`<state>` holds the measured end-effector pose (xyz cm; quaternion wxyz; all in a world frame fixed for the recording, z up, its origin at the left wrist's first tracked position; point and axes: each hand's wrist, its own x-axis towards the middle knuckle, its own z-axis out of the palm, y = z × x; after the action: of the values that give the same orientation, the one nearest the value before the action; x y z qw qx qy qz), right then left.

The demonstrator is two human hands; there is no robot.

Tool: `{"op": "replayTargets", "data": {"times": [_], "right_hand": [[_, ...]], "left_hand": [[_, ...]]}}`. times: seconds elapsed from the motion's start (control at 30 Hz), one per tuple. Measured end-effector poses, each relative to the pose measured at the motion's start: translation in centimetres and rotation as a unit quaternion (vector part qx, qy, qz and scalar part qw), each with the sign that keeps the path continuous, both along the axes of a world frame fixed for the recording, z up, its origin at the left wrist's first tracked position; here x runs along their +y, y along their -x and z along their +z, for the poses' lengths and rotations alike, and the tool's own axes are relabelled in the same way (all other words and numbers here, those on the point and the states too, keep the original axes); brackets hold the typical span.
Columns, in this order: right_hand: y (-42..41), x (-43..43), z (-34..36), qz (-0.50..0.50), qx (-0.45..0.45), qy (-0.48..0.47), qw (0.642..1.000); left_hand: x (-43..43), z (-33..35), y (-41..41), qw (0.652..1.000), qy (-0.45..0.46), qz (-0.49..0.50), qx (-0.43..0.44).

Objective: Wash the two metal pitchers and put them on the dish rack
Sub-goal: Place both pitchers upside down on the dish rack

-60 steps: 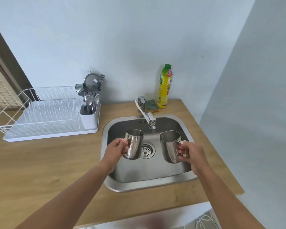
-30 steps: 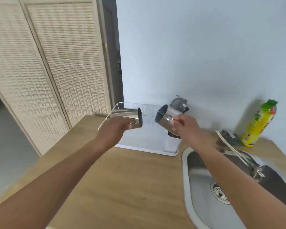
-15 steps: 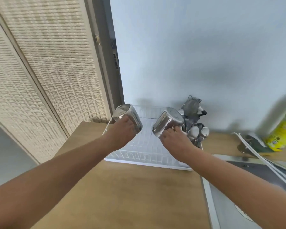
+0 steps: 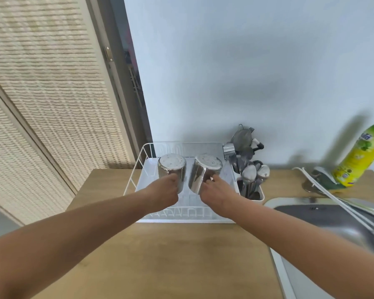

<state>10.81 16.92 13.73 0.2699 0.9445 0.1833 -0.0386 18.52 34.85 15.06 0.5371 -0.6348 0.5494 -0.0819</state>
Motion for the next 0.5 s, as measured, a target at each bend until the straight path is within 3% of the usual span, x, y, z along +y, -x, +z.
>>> {"op": "replayTargets", "data": {"times": [0.2,0.5], "right_hand": [[-1.7,0.0,-0.1,0.015,0.062,-0.006,0.998],[-1.8,-0.7,0.2,0.013,0.130,-0.077,0.988]], "left_hand": [[-0.2,-1.5,-1.3,0.998,-0.002,-0.013,0.064],[1.1,-2.6,-3.3,0.970,0.142,-0.038,0.193]]}}
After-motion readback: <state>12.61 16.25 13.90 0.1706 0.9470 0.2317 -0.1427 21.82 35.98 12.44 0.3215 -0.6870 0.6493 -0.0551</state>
